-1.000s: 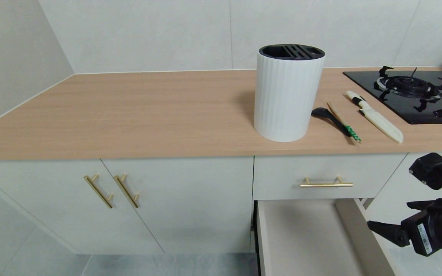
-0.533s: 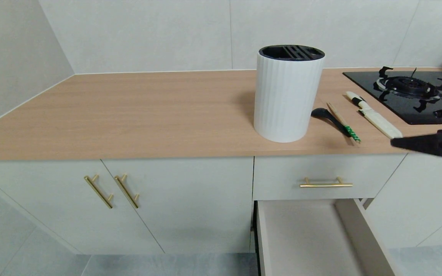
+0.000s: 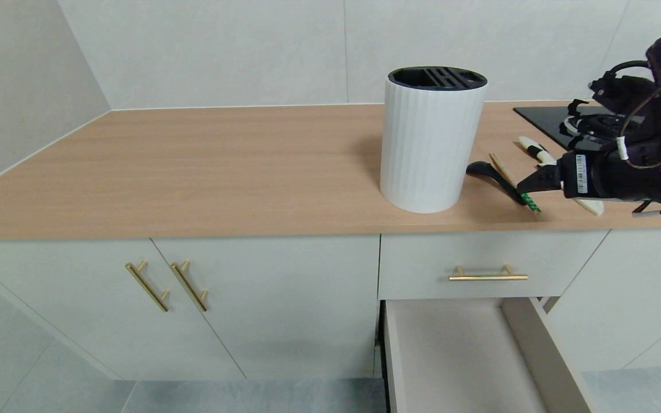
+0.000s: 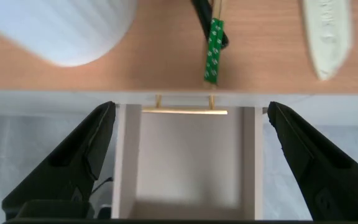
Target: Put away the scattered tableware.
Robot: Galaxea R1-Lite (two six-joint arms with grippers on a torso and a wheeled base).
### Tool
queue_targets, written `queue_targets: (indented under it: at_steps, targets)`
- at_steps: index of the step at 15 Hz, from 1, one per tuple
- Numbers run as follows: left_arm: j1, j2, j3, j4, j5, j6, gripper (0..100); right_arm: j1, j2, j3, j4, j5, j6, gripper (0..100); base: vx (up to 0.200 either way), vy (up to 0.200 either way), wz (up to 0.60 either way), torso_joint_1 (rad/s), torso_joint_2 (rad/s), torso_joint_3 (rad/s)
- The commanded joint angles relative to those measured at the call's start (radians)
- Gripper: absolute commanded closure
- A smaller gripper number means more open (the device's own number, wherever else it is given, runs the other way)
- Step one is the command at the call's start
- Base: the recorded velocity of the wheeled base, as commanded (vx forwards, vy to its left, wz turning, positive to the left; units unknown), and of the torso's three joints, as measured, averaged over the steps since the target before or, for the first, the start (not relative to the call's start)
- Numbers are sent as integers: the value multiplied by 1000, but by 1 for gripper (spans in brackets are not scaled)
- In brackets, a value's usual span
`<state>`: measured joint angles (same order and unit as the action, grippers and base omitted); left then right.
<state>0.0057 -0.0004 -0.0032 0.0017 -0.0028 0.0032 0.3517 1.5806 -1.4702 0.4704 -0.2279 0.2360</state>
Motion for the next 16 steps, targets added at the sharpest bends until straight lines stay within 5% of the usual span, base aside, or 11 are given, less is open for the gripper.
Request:
queue_targets:
  at_steps: [1,16]
  targets:
    - [0,0,0,0,1,0,0,1,84,1,-27,-25,0,0,0,0,0,0,0,0]
    - [0,0,0,0,1,0,0,-39,185,2,-130,-87,-1,0,0,0,0,0,0,0]
